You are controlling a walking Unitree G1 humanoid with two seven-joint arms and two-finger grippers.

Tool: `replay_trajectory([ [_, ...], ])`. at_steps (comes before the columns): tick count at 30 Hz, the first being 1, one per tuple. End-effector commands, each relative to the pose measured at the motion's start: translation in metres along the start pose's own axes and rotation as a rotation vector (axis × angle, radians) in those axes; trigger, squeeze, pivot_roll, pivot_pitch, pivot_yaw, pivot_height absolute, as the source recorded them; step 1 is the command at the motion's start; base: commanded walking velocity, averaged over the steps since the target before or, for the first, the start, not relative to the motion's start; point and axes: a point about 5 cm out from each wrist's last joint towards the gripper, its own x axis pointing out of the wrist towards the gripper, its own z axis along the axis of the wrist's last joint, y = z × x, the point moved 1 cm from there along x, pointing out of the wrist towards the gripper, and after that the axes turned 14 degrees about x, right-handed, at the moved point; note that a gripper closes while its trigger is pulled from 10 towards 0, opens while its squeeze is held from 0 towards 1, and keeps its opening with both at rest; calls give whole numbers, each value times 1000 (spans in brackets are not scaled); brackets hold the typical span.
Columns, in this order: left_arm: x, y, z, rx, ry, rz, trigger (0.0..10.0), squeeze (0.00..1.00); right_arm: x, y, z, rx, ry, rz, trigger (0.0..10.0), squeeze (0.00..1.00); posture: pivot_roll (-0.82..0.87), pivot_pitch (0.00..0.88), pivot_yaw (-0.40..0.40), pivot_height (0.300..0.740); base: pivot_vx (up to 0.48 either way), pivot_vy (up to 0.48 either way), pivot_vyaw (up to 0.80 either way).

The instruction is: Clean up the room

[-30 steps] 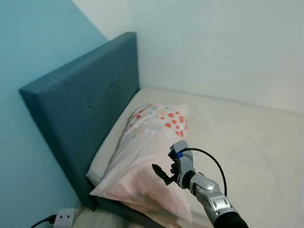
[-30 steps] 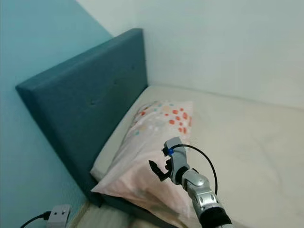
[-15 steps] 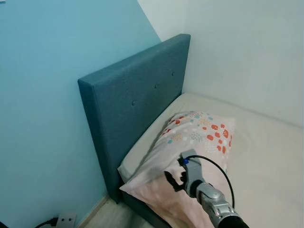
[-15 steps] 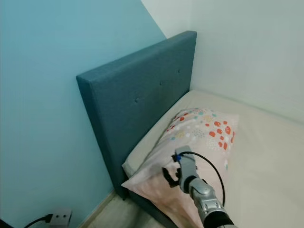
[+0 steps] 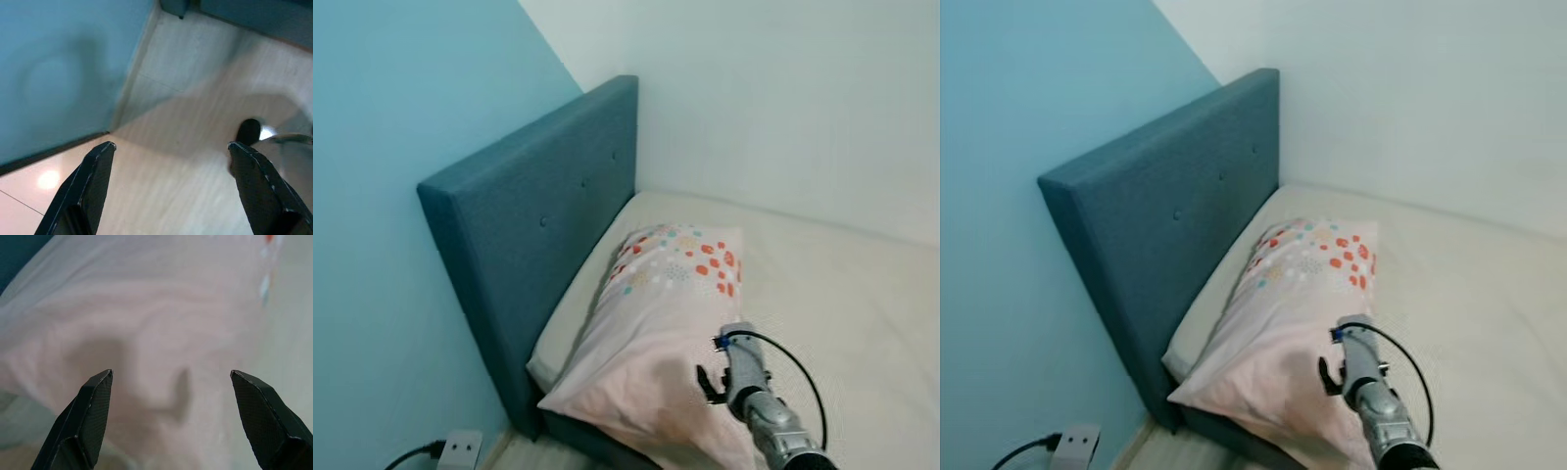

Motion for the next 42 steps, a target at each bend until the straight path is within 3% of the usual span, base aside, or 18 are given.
replay_trajectory([
  [1, 0, 1, -1, 11, 7, -1, 10000, 0, 2, -1, 6, 4, -25, -9, 10000, 0, 25, 0, -3, 730, 0, 259, 0],
  [11, -1, -4, -3, 13, -3, -62, 10000, 0, 3, 0, 8, 8, -38, -19, 10000, 0, 25, 0, 1, 730, 0, -5, 0],
  [20, 0, -3, -1, -1, -11, -52, 10000, 0, 2, 1, 6, 16, -39, -8, 10000, 0, 22, 0, 0, 730, 0, -32, 0],
  [28, 0, -3, -1, 10, -1, -45, 10000, 0, 3, 5, 7, 31, -51, 14, 10000, 0, 22, 0, -2, 730, 0, -454, 0],
  [42, -1, 5, -5, 40, 20, 12, 10000, 0, 7, 12, 22, 121, -91, 51, 10000, 0, 27, 0, -5, 730, 0, 0, 0],
])
